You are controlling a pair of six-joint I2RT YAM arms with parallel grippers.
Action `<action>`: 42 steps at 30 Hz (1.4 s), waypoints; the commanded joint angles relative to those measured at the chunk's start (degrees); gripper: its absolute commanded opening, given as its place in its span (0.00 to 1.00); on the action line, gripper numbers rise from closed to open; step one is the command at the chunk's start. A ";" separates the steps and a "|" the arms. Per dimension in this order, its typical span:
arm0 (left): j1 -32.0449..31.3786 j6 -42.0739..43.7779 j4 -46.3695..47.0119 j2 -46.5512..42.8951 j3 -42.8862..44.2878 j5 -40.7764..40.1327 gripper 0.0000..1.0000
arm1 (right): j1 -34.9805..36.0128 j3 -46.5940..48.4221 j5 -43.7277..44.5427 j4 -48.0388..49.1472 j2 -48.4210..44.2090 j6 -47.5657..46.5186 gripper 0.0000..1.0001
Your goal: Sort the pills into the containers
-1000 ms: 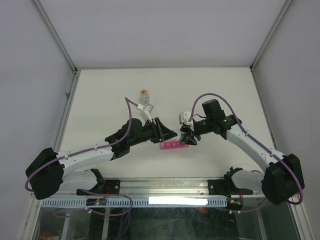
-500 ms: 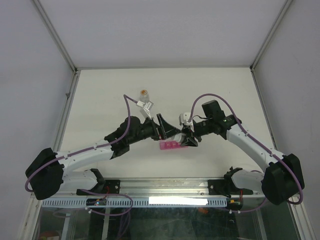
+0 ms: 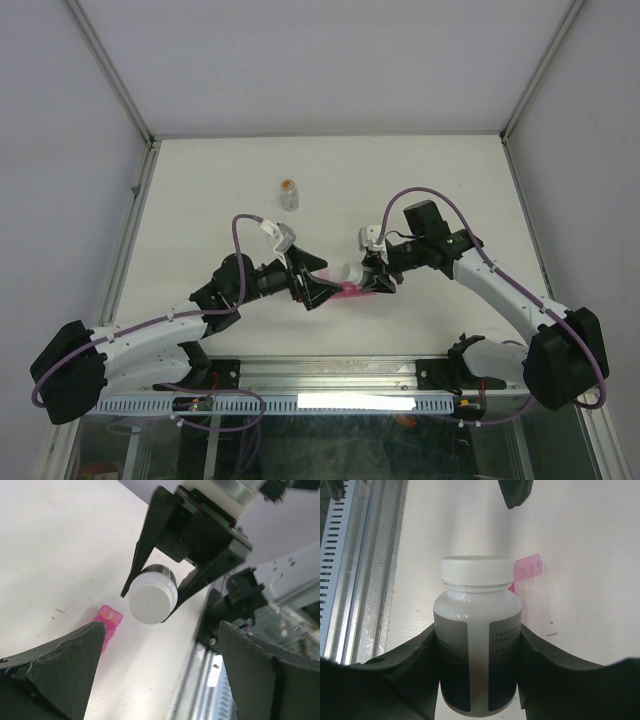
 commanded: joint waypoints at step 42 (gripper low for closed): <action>3.09 44.43 17.08 16.95 5.28 20.99 0.42 | -0.14 1.28 -1.78 -0.16 -0.55 -1.27 0.00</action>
